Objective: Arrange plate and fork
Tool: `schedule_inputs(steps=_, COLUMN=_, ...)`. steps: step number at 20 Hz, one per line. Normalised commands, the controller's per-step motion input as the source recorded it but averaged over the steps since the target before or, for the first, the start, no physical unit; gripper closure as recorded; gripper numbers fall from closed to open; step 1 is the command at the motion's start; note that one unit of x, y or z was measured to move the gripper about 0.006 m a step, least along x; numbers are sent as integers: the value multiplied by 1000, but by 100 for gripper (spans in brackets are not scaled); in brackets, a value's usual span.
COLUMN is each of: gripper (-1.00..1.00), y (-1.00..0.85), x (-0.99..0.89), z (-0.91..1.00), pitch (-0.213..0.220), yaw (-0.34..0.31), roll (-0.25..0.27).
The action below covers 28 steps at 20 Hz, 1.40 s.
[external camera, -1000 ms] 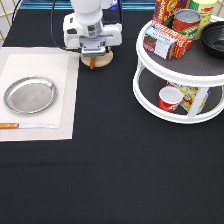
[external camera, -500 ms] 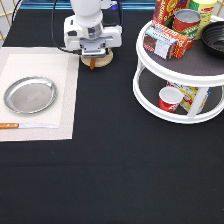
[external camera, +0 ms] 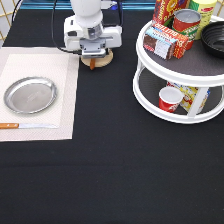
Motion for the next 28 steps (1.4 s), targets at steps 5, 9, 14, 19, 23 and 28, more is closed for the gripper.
schedule_inputs(steps=5, gripper=100, y=-22, x=0, z=0, pitch=-15, yaw=-5, roll=0)
schedule_inputs(steps=9, gripper=100, y=-90, x=0, z=0, pitch=-1, yaw=-28, roll=0)
schedule_inputs(steps=14, gripper=100, y=-147, x=-5, z=0, pitch=-3, yaw=-47, roll=0)
schedule_inputs(steps=19, gripper=100, y=-258, x=-166, z=0, pitch=-18, yaw=-72, roll=-22)
schedule_inputs(steps=23, gripper=100, y=-254, x=-254, z=192, pitch=-25, yaw=-42, roll=-38)
schedule_inputs(steps=28, gripper=100, y=-470, x=-233, z=763, pitch=-63, yaw=-14, roll=-3)
